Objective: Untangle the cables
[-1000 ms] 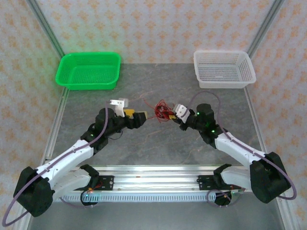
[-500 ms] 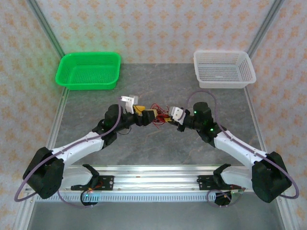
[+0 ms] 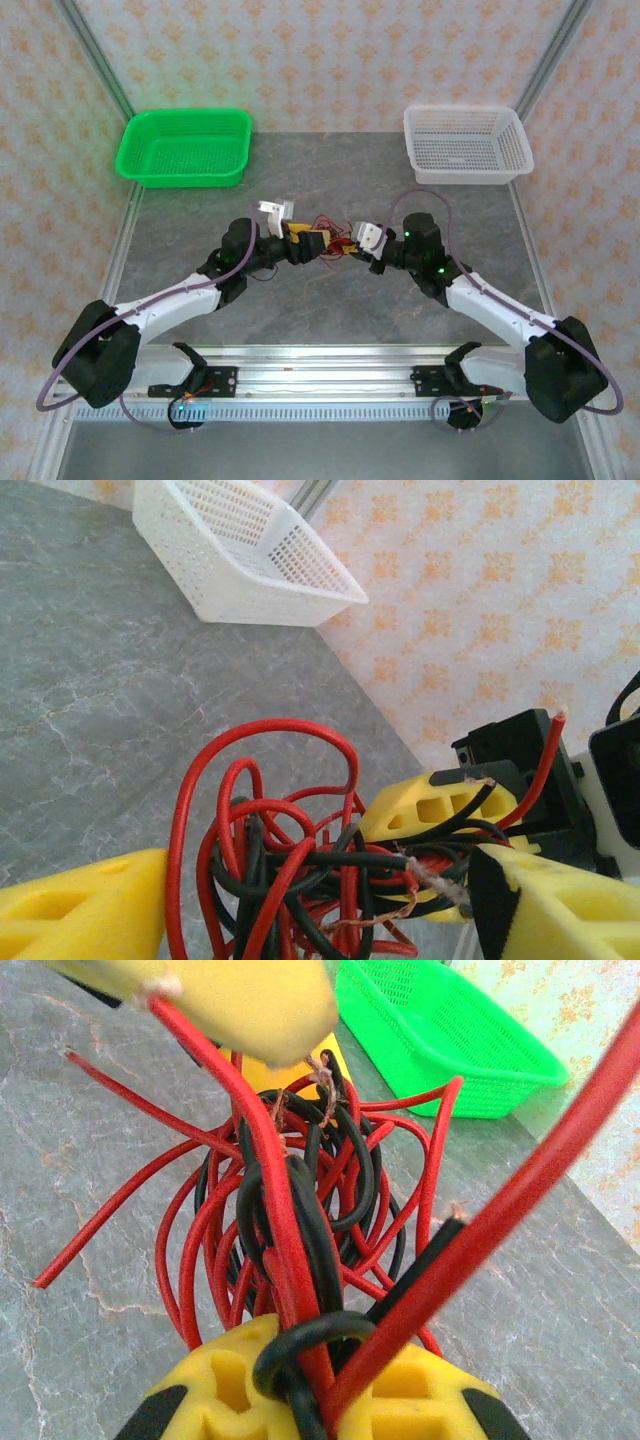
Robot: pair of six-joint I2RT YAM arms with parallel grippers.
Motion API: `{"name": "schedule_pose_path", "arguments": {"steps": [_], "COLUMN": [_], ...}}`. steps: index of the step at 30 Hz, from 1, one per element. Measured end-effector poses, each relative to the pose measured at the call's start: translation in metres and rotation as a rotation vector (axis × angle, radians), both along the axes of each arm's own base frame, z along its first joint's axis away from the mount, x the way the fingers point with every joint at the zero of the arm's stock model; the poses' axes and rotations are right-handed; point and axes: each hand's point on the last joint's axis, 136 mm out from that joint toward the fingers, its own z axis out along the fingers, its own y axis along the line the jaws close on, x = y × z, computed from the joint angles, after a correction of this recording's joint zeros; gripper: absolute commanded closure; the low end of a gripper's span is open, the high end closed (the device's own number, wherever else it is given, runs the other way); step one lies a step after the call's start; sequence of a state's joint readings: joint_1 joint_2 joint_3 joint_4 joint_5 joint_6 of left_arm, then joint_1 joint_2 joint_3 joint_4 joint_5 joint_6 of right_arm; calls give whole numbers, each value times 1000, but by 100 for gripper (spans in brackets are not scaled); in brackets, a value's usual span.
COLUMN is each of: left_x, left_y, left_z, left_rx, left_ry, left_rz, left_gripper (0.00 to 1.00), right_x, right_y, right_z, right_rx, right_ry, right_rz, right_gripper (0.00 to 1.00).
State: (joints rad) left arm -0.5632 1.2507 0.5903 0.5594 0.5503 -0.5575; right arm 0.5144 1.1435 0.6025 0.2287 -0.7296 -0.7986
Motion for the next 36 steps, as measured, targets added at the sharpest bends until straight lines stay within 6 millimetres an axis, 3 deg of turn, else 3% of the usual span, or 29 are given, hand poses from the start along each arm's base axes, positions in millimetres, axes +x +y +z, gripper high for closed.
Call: {"name": "schedule_pose_path", "arguments": {"steps": [13, 16, 20, 21, 29, 32, 36], "left_x": [5, 6, 10, 11, 13, 10, 8], "left_y": [-7, -8, -9, -8, -5, -1, 8], "left_z": [-12, -12, -13, -14, 0, 11, 31], "left_rx": [13, 4, -7, -12, -58, -75, -98], "left_ry": [32, 35, 37, 43, 25, 0, -47], "left_rz": [-22, -19, -10, -5, 28, 49, 97], "left_gripper": [52, 65, 97, 100, 100, 100, 100], "right_x": [1, 1, 1, 1, 3, 5, 12], "right_y": [1, 1, 1, 1, -6, -8, -12], "right_z": [5, 5, 7, 8, 18, 24, 37], "right_rx": [19, 21, 31, 37, 200, 297, 424], "right_ry": [-9, -6, 3, 4, 40, 107, 216], "right_rz": [0, -1, -7, -10, -110, -168, -251], "right_gripper": [100, 100, 100, 100, 100, 81, 65]}}
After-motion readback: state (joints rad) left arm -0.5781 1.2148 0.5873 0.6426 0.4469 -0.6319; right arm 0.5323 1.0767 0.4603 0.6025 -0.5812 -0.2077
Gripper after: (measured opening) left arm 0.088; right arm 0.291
